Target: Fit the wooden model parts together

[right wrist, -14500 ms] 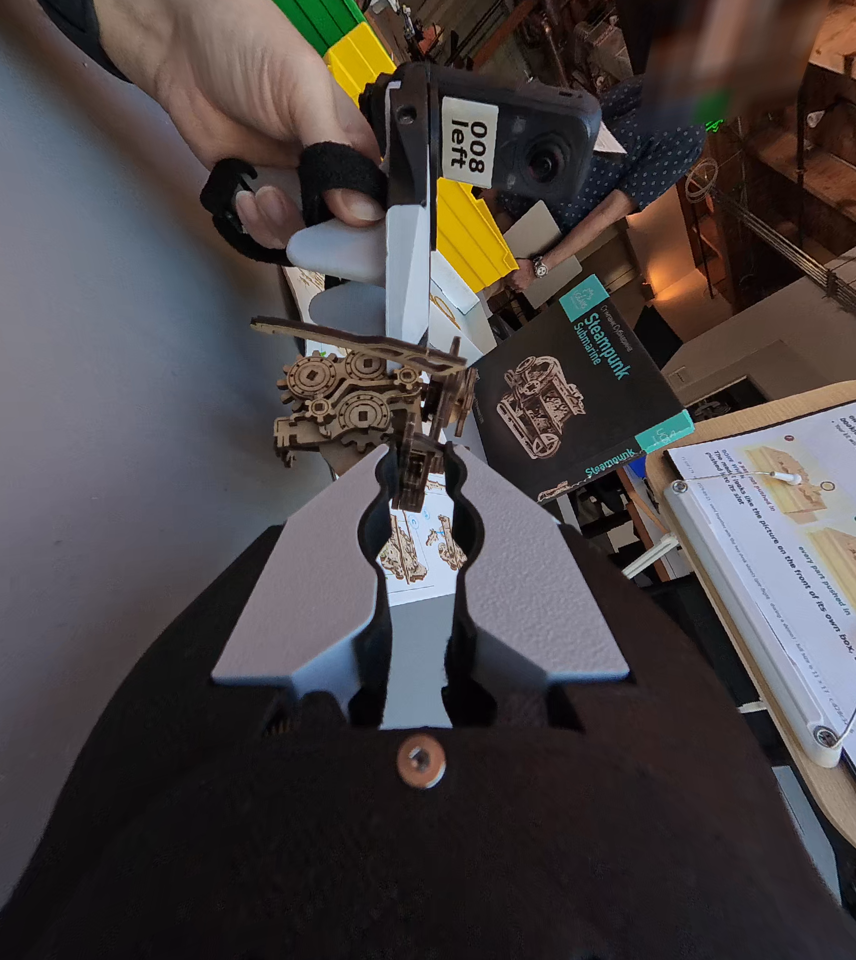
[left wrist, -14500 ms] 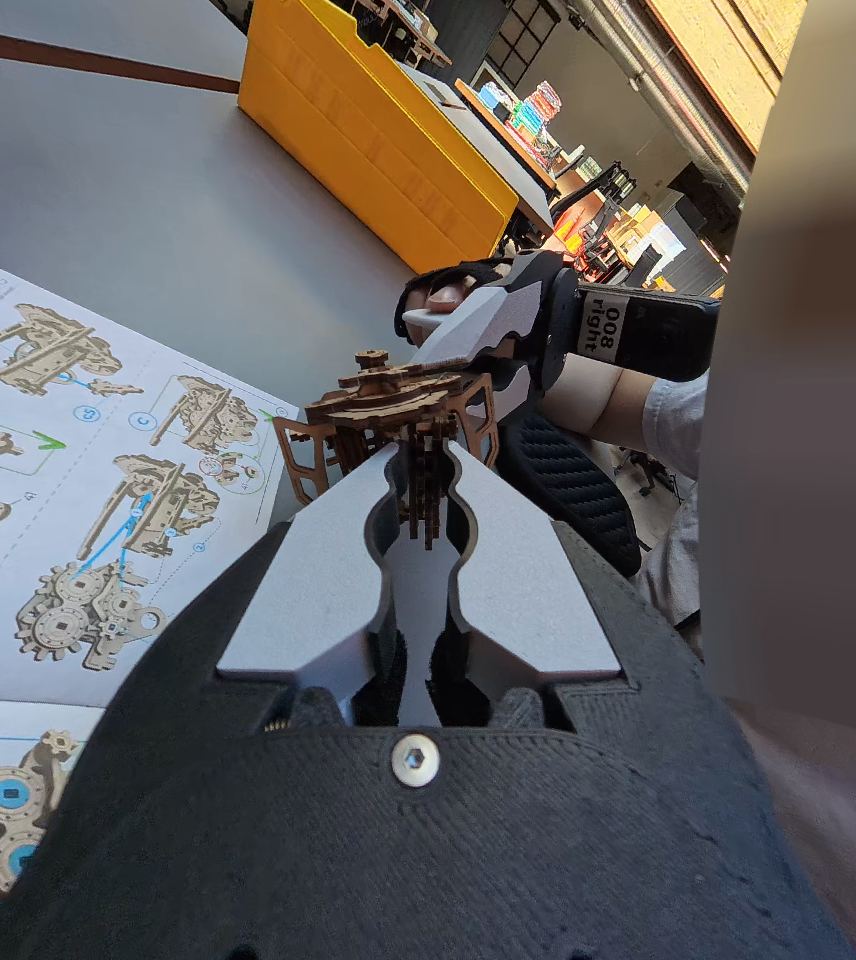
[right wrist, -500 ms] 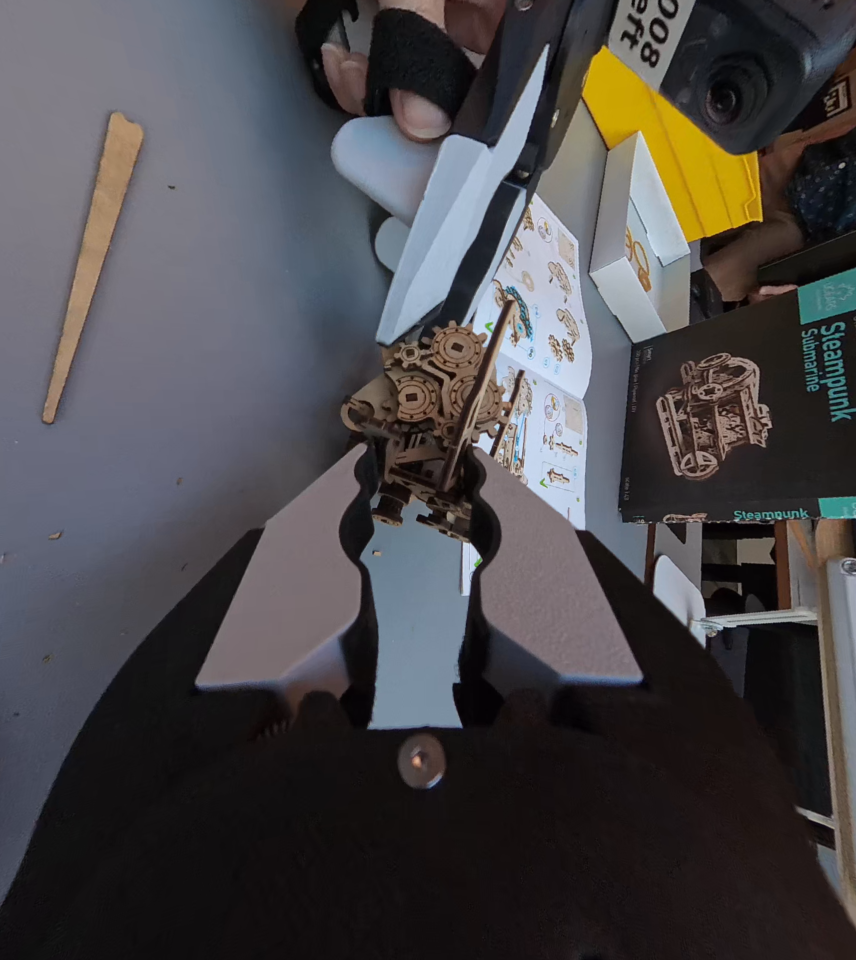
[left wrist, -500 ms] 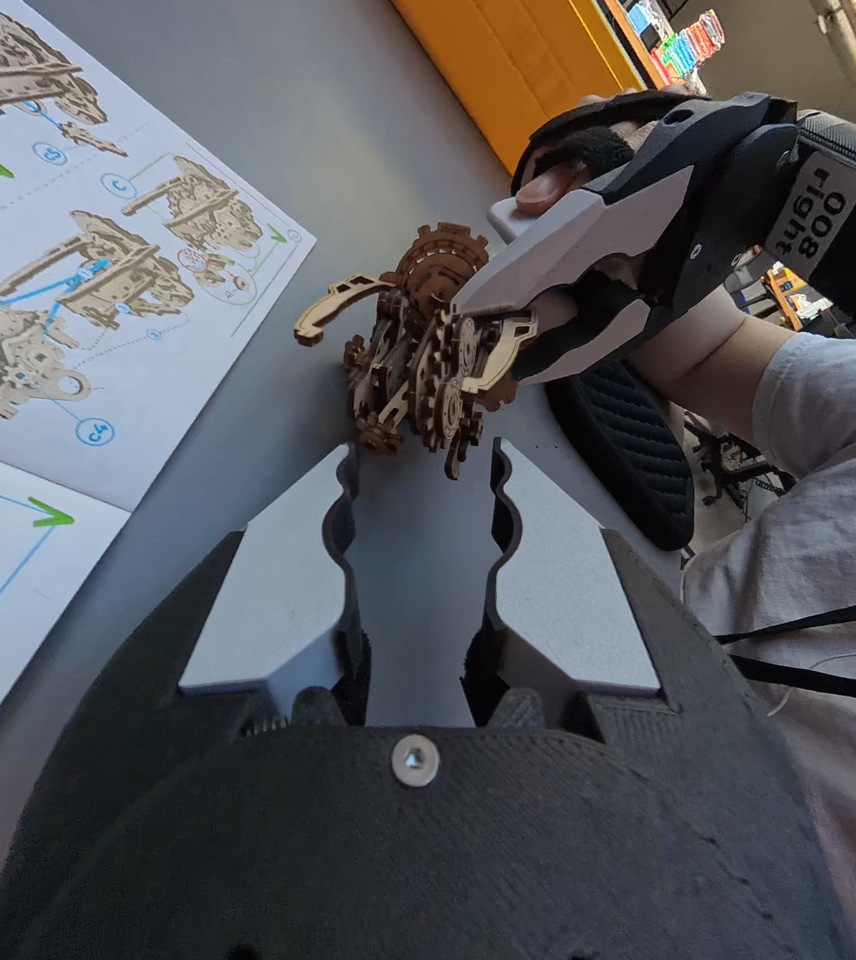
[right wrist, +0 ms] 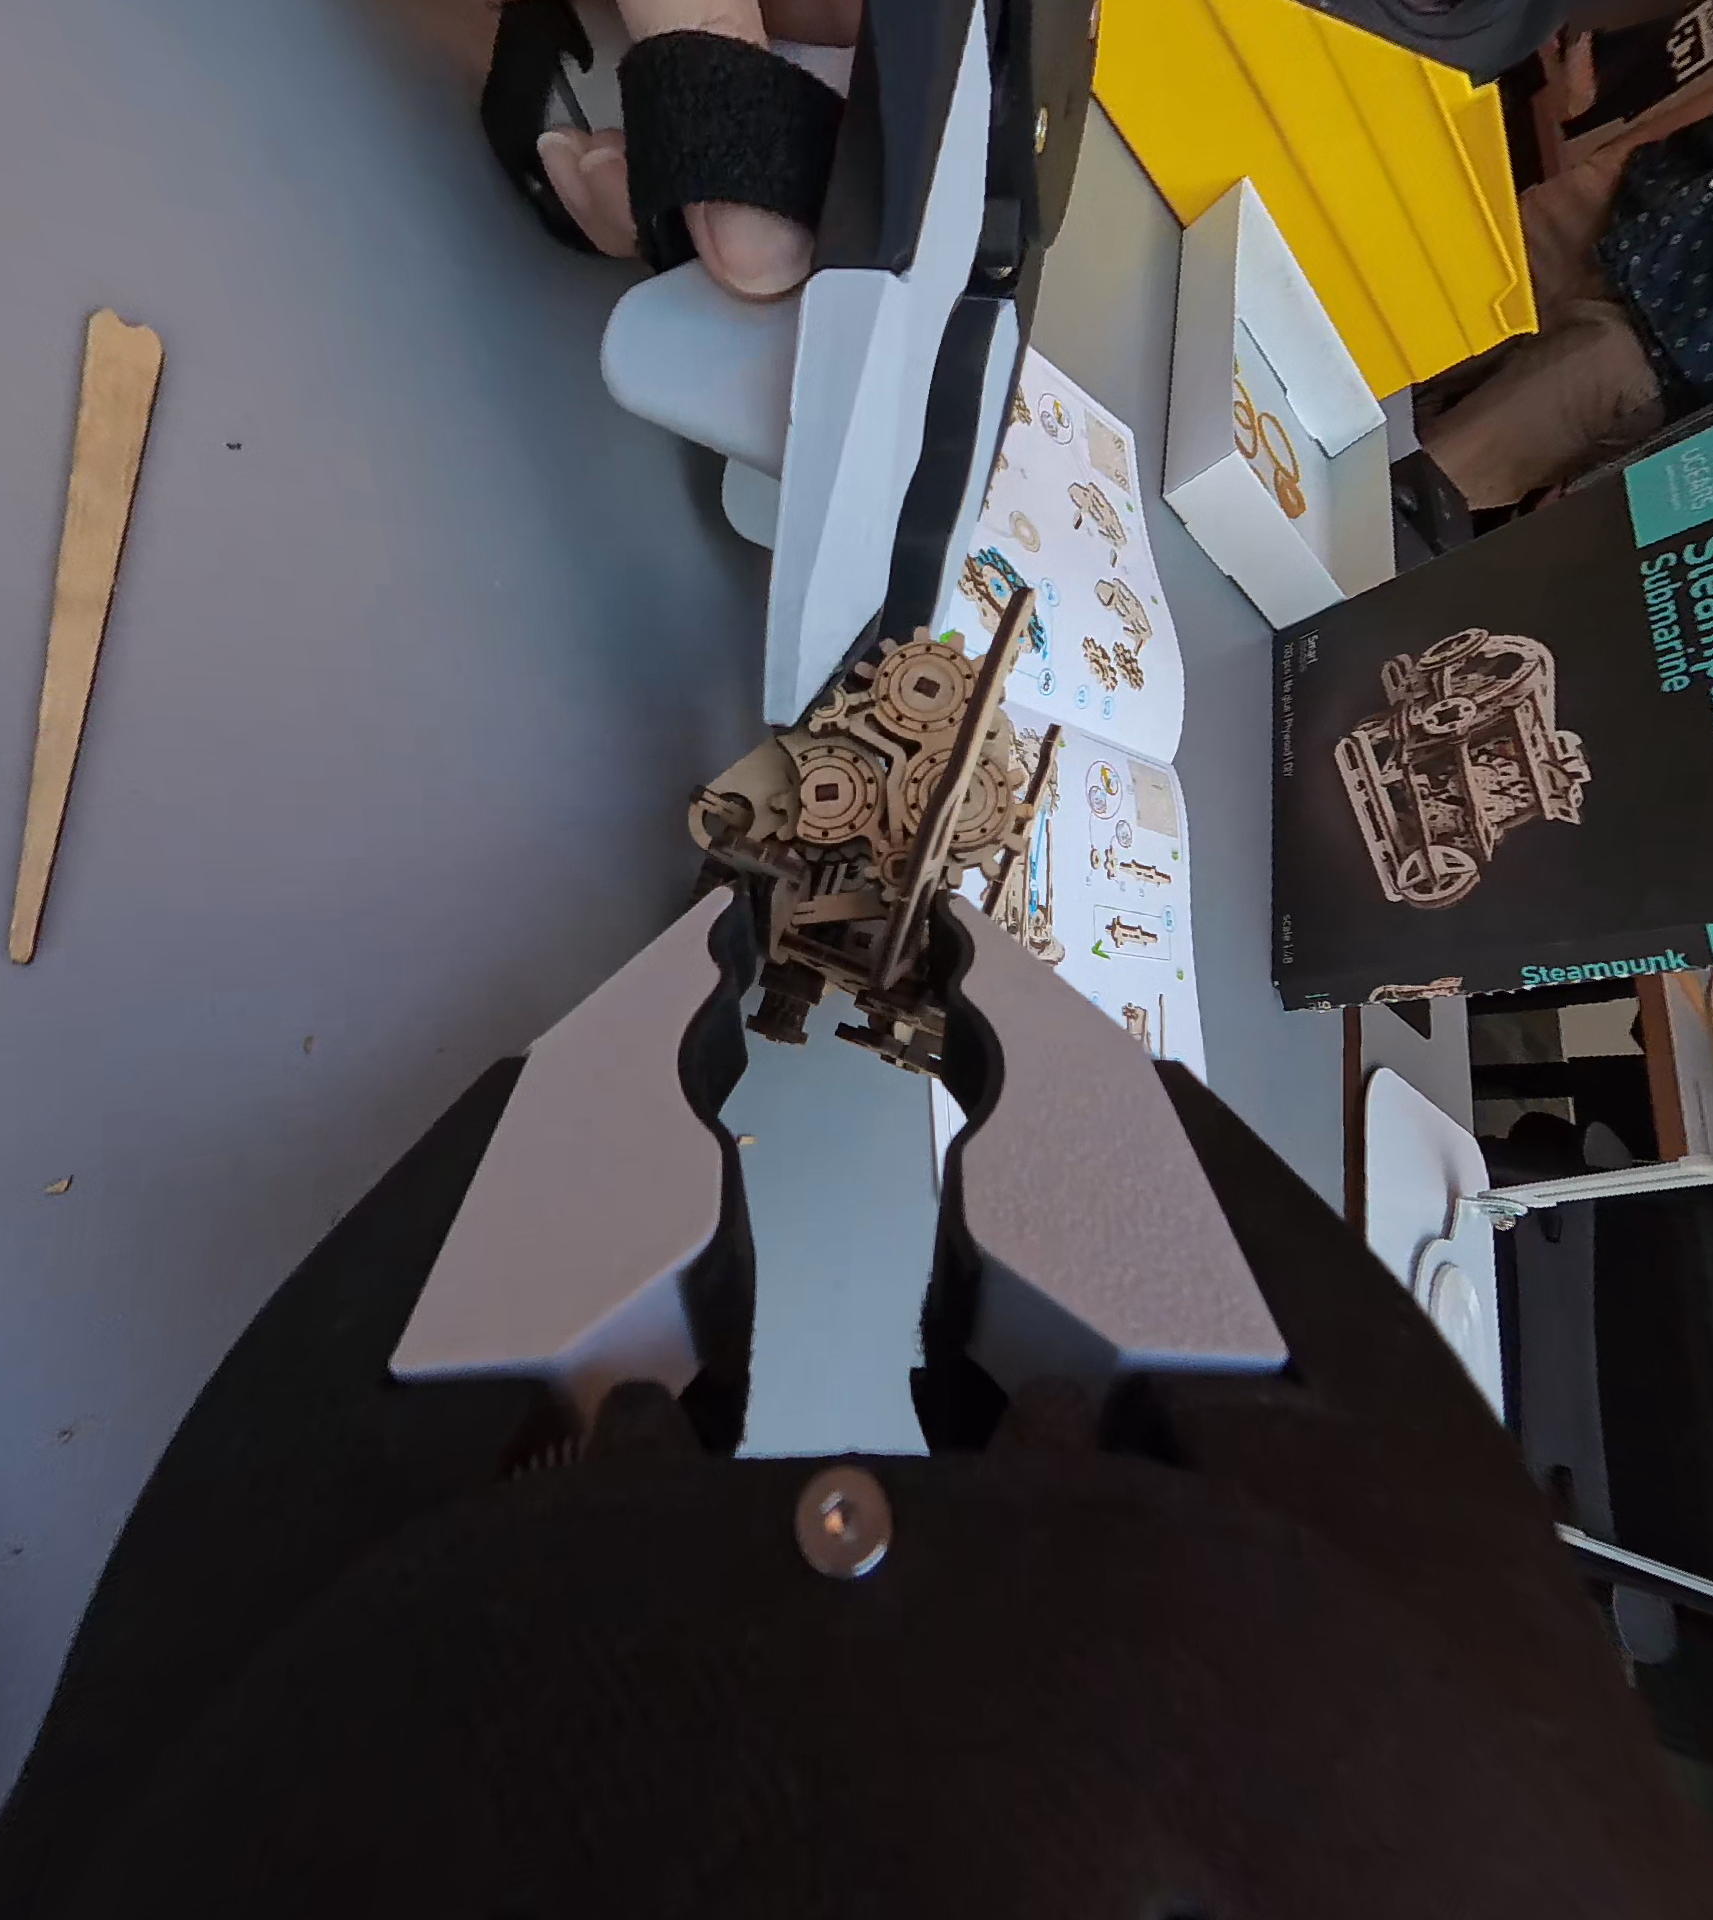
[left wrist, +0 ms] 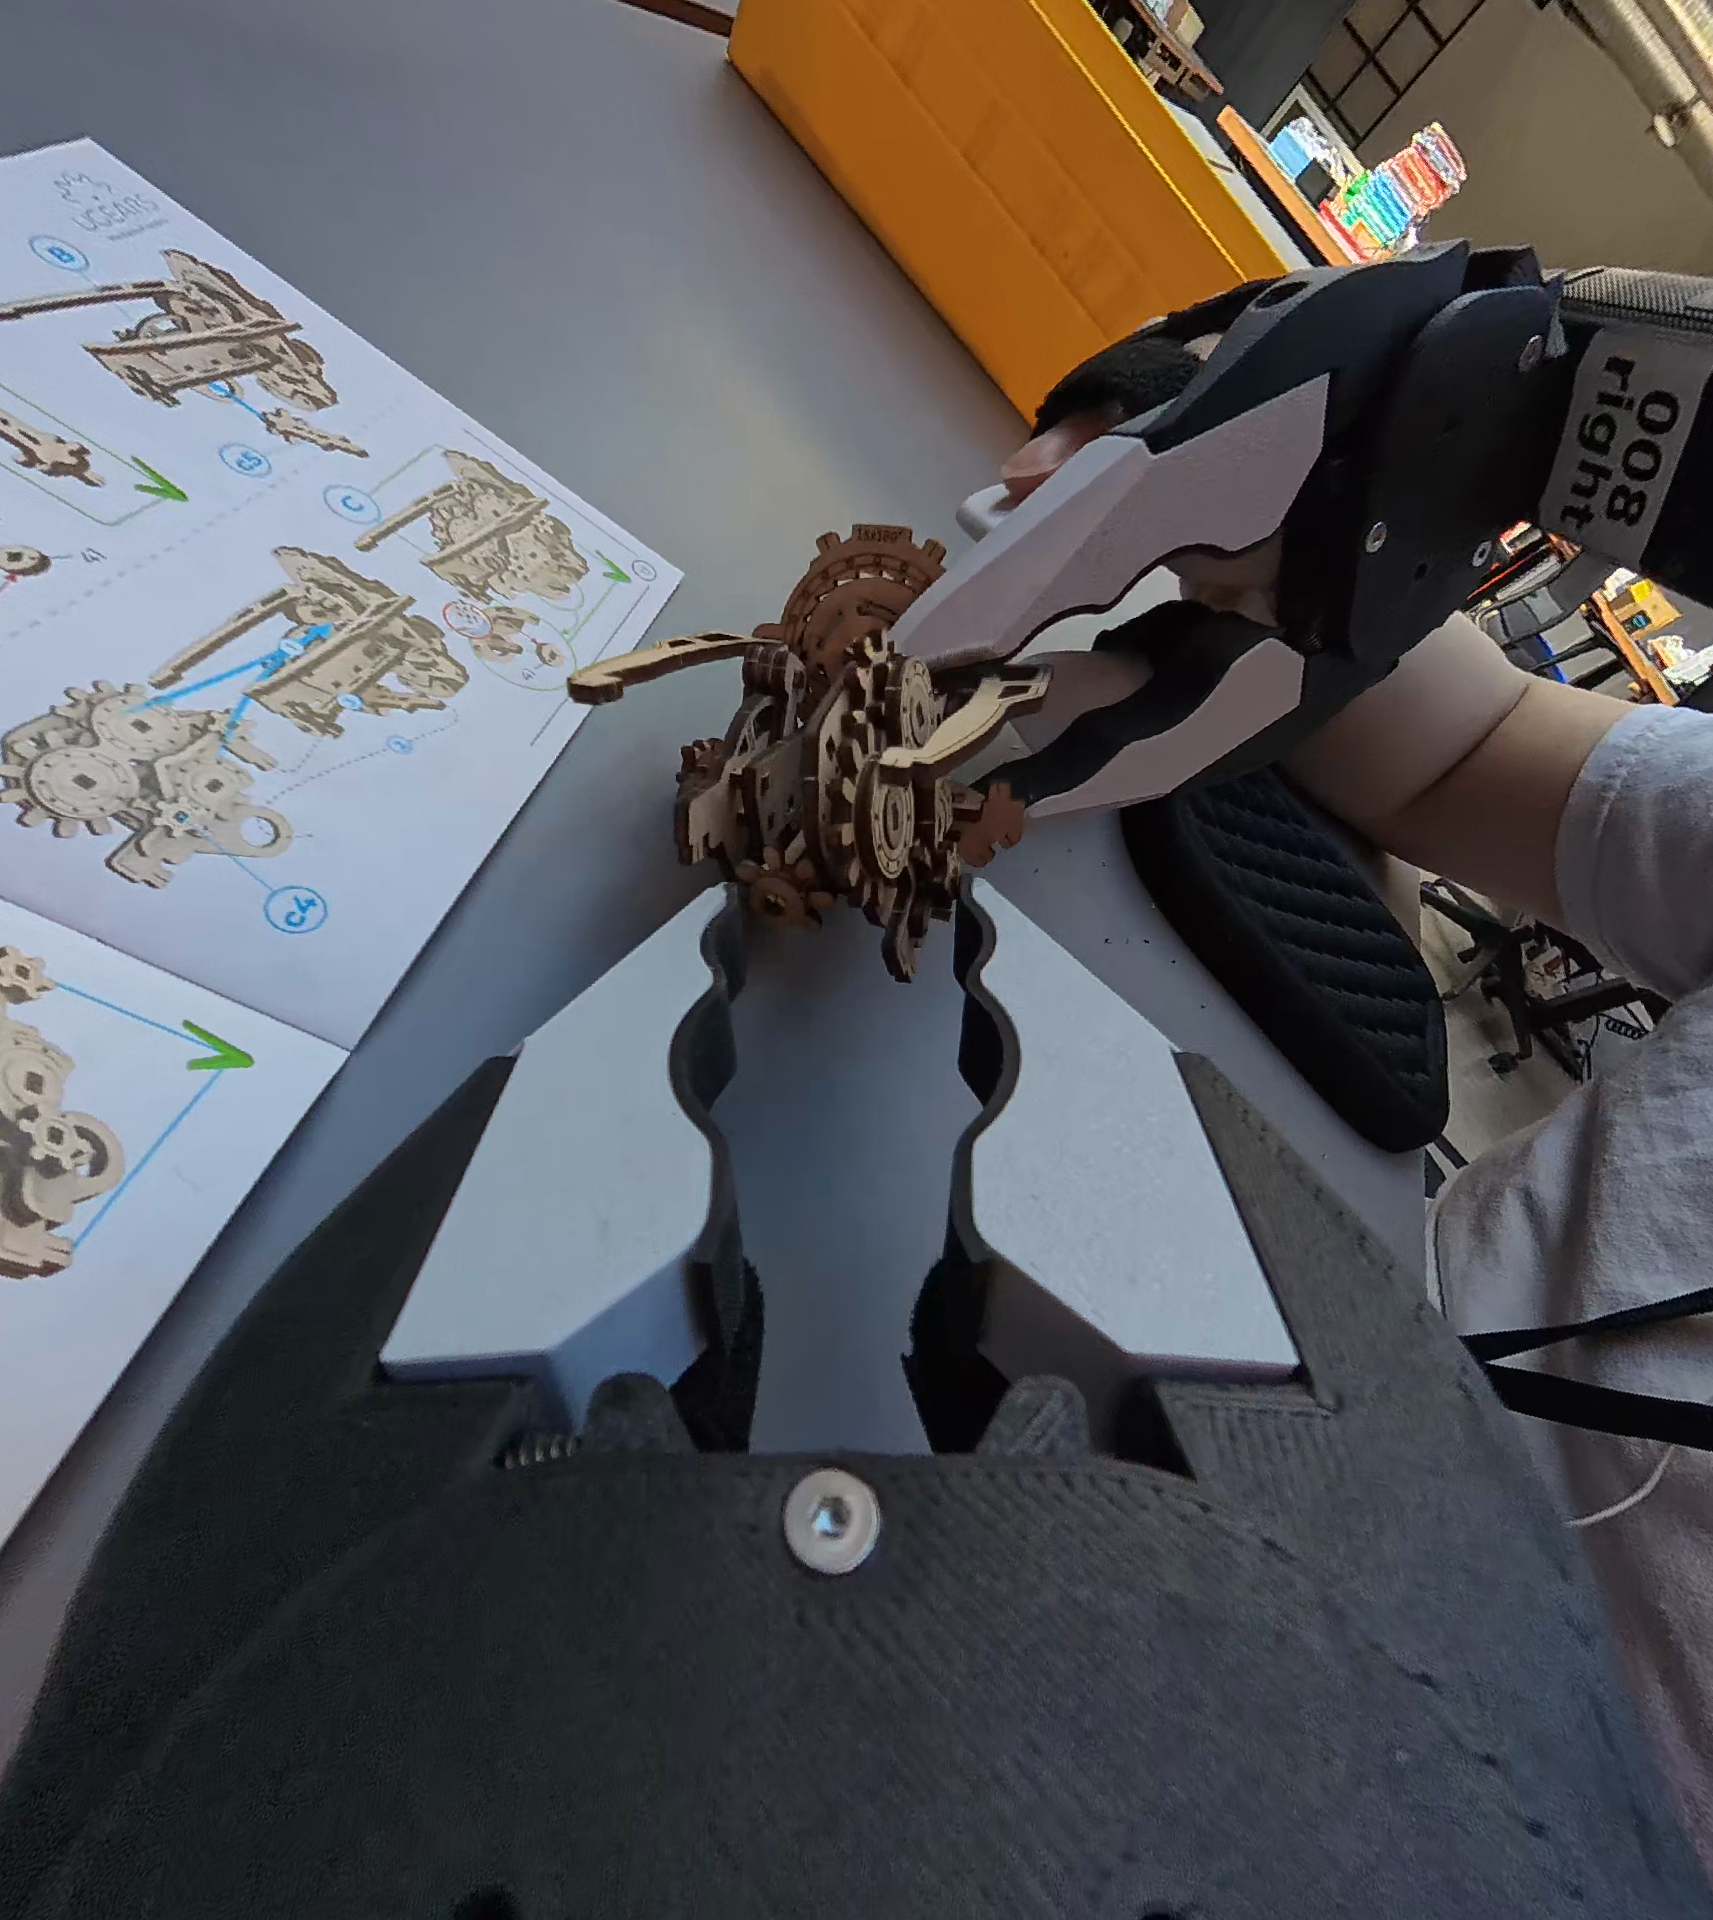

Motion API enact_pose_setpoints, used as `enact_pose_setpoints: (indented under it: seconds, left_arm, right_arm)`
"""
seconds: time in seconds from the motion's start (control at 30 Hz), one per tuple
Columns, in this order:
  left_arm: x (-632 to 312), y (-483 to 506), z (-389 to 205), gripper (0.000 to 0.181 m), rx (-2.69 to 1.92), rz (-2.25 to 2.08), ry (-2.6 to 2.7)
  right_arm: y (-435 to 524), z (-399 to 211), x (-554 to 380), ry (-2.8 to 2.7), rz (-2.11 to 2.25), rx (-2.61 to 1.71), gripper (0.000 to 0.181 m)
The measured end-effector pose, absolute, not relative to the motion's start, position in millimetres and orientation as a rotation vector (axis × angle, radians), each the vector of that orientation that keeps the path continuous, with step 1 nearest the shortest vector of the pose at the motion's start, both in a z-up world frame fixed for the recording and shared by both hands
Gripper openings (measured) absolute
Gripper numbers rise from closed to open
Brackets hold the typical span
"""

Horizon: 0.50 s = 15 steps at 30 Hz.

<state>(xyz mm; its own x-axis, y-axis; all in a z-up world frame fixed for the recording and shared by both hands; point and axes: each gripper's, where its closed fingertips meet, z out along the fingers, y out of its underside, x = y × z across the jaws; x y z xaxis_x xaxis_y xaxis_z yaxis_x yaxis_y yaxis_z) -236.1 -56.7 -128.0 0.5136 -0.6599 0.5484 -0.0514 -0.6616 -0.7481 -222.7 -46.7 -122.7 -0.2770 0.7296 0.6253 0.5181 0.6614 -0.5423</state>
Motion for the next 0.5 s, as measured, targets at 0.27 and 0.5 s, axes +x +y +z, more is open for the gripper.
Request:
enact_pose_setpoints:
  seconds: [0.27,0.5]
  left_arm:
    - [-237.0,-56.7,-129.0,0.038,-2.080,-1.149,0.580]
    - [-236.6,-57.5,-130.3,0.038,-2.086,-1.134,0.592]
  right_arm:
    - [-52.3,-124.6,-218.6,-2.016,0.275,-0.902,0.045]
    - [-48.8,-107.0,-206.8,-1.994,0.283,-0.846,0.045]
